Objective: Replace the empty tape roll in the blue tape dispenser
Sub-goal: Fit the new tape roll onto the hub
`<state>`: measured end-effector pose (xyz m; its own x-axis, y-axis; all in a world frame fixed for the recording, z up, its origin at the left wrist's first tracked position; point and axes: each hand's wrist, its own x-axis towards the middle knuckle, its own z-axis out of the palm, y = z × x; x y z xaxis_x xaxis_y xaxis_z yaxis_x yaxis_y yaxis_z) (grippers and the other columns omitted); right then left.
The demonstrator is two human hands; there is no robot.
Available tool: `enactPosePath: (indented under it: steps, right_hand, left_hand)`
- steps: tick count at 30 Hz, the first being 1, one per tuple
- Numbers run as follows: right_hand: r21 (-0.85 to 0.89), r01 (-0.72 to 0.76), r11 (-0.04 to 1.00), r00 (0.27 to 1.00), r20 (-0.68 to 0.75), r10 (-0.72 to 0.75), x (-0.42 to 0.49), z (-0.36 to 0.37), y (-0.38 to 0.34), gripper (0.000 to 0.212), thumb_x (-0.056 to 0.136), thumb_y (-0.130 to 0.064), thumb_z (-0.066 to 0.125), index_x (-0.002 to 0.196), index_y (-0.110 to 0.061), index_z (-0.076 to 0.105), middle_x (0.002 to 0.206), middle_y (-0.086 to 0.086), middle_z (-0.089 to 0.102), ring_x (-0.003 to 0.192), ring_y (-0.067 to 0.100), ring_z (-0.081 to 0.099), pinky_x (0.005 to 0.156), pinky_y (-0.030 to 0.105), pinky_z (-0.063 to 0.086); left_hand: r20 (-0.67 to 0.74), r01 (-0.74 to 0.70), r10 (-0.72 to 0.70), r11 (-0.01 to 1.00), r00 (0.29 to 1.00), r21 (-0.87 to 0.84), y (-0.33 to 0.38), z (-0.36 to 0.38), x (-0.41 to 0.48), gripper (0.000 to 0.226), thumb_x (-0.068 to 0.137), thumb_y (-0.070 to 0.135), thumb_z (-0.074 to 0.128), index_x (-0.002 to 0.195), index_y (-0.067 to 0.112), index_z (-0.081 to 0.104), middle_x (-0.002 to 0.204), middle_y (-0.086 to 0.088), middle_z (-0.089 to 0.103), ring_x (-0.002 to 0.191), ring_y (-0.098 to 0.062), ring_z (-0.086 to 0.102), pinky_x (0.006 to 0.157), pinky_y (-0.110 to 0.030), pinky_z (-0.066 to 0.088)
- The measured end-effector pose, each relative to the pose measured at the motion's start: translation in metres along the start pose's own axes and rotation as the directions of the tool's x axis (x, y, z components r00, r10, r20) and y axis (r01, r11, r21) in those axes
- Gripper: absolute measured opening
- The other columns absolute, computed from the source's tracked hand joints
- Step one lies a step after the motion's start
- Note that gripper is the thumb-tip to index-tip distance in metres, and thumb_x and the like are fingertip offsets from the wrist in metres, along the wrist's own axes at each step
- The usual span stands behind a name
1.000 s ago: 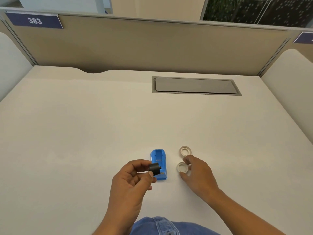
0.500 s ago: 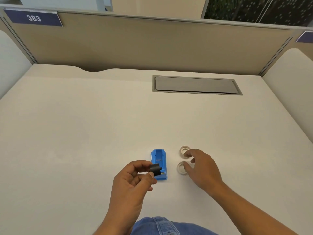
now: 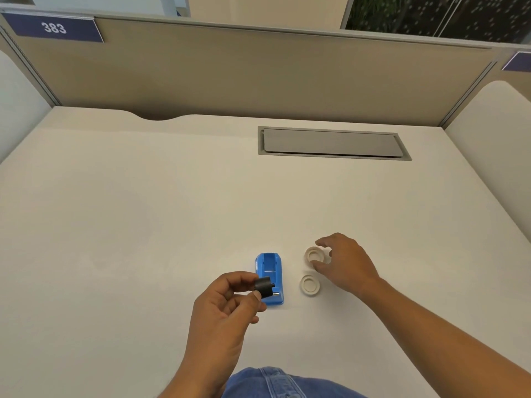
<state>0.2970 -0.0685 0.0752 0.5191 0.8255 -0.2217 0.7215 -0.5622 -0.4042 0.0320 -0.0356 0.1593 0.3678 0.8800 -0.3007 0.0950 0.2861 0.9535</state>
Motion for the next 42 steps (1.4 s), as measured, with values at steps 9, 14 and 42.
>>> enactPosePath:
  steps: [9, 14, 42]
  right_hand:
    - [-0.019, -0.015, 1.000, 1.000, 0.007, 0.016, 0.005, 0.009, 0.001, 0.040, 0.072, -0.041, 0.072, 0.108, -0.024, 0.066, 0.111, -0.003, 0.065, 0.097, 0.019, 0.060, 0.078, 0.032, 0.050]
    - [0.007, -0.001, 1.000, 1.000, -0.020, 0.002, 0.004, 0.010, 0.002, 0.037, 0.073, -0.035, 0.072, 0.107, -0.022, 0.067, 0.105, -0.003, 0.066, 0.097, 0.020, 0.062, 0.079, 0.032, 0.050]
    - [0.825, 0.241, 0.511, 0.965, -0.146, -0.219, -0.132, -0.051, -0.084, 0.035, 0.064, -0.028, 0.077, 0.098, -0.031, 0.069, 0.101, -0.002, 0.073, 0.085, 0.019, 0.068, 0.063, 0.020, 0.053]
  left_hand:
    - [0.010, 0.002, -0.002, 1.000, 1.000, -0.020, -0.002, 0.003, 0.000, 0.033, 0.084, -0.003, 0.061, 0.084, 0.028, 0.073, 0.085, 0.001, 0.077, 0.063, -0.021, 0.071, 0.057, -0.024, 0.056]
    - [0.003, 0.000, 0.000, 1.000, 1.000, -0.006, -0.002, 0.001, 0.000, 0.031, 0.084, -0.003, 0.062, 0.084, 0.025, 0.073, 0.084, 0.001, 0.077, 0.063, -0.021, 0.070, 0.056, -0.023, 0.056]
    - [0.068, -0.103, 0.102, 0.995, 0.992, 0.014, 0.011, 0.000, -0.022, 0.030, 0.080, 0.009, 0.071, 0.089, 0.037, 0.074, 0.074, 0.000, 0.075, 0.063, -0.018, 0.067, 0.067, -0.030, 0.056]
